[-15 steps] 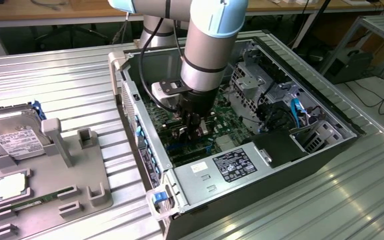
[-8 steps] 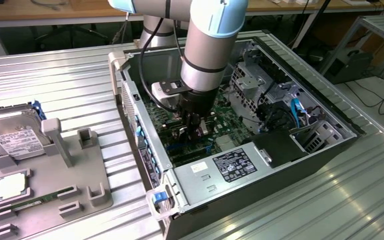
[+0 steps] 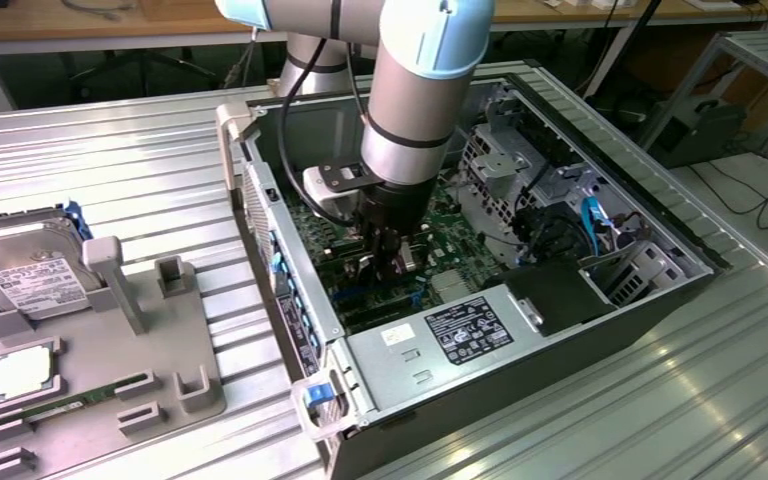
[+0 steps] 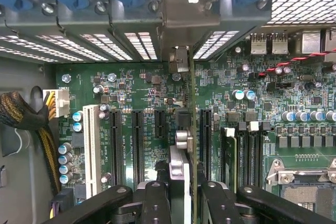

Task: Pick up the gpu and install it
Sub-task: 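Insert the gpu into the slot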

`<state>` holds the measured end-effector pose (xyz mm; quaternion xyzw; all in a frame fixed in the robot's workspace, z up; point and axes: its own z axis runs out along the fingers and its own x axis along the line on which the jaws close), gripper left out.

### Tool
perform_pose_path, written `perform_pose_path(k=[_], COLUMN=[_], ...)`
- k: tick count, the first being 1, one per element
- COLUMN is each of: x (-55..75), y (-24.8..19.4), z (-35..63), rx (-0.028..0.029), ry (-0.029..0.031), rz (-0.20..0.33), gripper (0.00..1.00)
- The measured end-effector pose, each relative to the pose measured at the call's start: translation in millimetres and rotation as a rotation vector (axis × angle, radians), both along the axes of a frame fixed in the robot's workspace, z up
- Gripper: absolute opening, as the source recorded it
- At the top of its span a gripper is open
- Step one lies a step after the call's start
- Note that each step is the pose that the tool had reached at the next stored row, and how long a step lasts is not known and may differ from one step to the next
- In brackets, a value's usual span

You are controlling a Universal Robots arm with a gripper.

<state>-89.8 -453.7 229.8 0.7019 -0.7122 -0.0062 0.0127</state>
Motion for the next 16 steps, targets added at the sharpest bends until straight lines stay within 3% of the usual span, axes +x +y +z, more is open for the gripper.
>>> perform_pose_path(k=[6,11,16], x=[0.1,-0.1,0.0], y=[0.0,0.0,0.0], z=[0.1,7.9,8.2], rx=[0.0,-0.0001,-0.0001], ry=[-0.0001,0.0,-0.0001], rz=[0.0,0.0,0.0], gripper=[0.28,0.28,0.28])
